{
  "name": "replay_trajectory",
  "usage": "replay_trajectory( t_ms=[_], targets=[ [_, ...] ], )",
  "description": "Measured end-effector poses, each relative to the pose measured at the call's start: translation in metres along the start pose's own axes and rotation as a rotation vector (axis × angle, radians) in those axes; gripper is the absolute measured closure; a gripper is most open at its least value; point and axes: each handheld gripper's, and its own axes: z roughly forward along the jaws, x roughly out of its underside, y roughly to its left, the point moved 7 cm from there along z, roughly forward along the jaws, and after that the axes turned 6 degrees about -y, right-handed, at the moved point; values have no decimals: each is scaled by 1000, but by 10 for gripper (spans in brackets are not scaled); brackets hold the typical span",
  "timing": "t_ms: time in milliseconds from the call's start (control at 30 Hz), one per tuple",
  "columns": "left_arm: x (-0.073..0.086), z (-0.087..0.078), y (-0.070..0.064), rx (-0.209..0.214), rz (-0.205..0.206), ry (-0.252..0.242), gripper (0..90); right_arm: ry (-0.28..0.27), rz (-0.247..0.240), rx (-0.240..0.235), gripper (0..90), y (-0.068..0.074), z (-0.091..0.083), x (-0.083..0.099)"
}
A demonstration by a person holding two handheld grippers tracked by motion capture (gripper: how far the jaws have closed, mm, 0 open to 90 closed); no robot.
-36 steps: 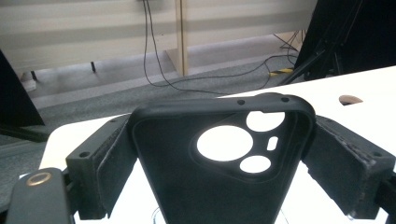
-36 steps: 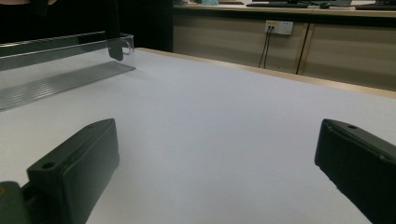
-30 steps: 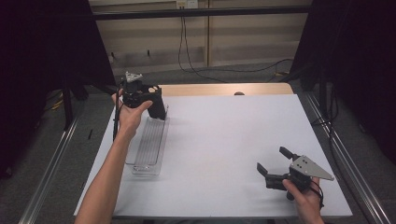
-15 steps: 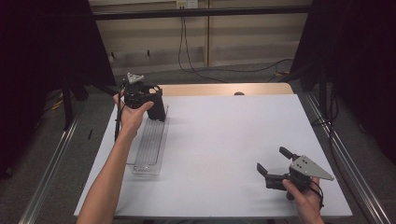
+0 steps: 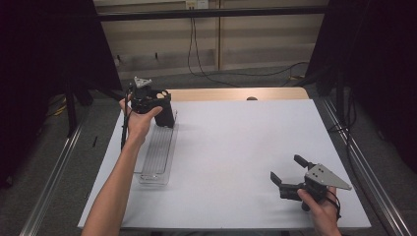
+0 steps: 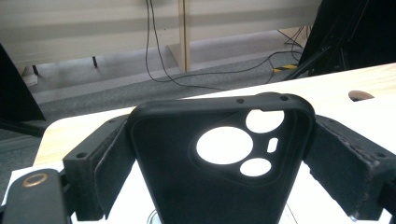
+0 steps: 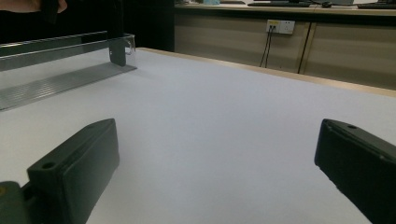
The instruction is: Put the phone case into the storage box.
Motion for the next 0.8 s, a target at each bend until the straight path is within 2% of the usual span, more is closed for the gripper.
replay_trajectory(
  t_ms=[333, 400, 533, 733, 800],
  targets=[
    [-4, 4, -1, -4, 4, -30, 127, -1, 1, -1, 0, 0, 0, 0],
    [-3, 5, -1, -6, 14, -25, 140, -1, 3, -1, 0, 0, 0, 0],
    [-1, 7, 0, -8, 4, -24, 127, -1, 2, -3, 0, 0, 0, 0],
    [-2, 5, 0, 23, 6, -38, 92, -1, 1, -8, 0, 0, 0, 0],
    [-3, 5, 0, 31, -6, -42, 70, -1, 1, -9, 0, 0, 0, 0]
  ],
)
